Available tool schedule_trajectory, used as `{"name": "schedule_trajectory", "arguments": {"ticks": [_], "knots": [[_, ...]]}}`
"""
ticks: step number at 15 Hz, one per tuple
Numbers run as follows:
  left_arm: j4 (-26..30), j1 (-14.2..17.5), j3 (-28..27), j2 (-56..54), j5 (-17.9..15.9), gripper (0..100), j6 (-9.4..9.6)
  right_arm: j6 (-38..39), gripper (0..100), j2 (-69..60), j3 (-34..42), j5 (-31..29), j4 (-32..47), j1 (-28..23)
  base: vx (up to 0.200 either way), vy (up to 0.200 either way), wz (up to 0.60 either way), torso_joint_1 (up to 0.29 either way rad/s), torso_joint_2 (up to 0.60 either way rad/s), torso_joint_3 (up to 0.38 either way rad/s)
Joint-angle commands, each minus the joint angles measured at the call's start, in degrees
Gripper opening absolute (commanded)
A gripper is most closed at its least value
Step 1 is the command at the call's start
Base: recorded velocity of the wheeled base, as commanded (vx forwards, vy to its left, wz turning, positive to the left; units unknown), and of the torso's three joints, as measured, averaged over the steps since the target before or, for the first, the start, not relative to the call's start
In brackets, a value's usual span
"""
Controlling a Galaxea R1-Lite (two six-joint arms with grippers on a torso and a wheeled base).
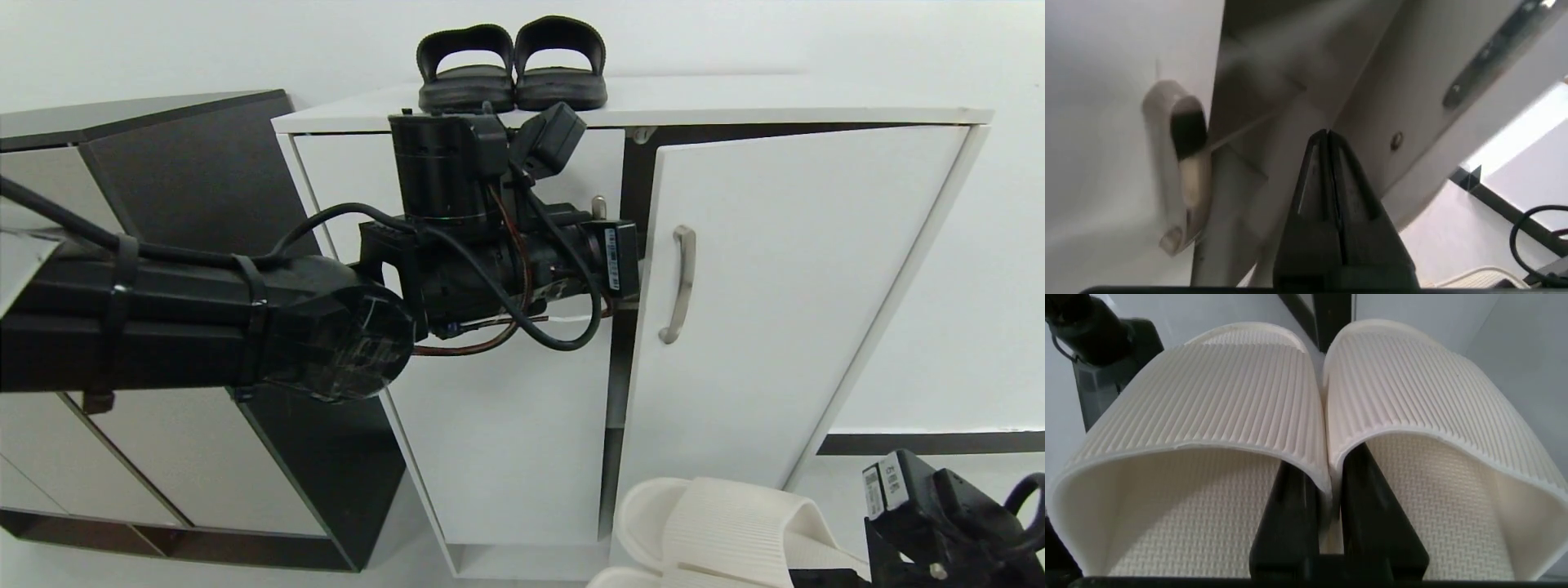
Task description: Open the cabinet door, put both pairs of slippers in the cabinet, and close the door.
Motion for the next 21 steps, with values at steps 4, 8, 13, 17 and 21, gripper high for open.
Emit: {"name": "schedule_trajectory", "arguments": {"ticks": [4, 8, 13, 17, 21], "knots": [[-0.1, 0.0, -0.3, 0.3, 0.0, 0, -0.01, 0.0, 0, 0.3, -0.2, 0.0, 0.5, 0.1, -0.050, 0.000, 0.00, 0.003, 0.00, 0.002], [0.0, -0.2, -1.1, 1.1, 0.0, 0, -0.10, 0.0, 0, -0.7, 0.6, 0.0, 1.8, 2.3, -0.050, 0.000, 0.00, 0.001, 0.00, -0.001], [-0.3, -10.8, -1.4, 2.3, 0.6, 0, 0.26, 0.0, 0, -5.9, 1.2, 0.0, 8.3, 7.1, -0.200, 0.000, 0.00, 0.005, 0.00, 0.005], [-2.2, -13.2, -1.1, 2.2, 3.9, 0, 0.26, -1.0, 0, -4.6, 0.8, -0.2, 7.9, 7.0, -0.200, 0.000, 0.00, 0.004, 0.00, 0.002], [-5.0, -6.3, 3.7, -6.0, 20.3, 0, 0.52, 2.7, 0, 1.7, -5.8, -10.3, 7.0, -2.4, 0.000, 0.000, 0.00, 0.000, 0.00, 0.000]]}}
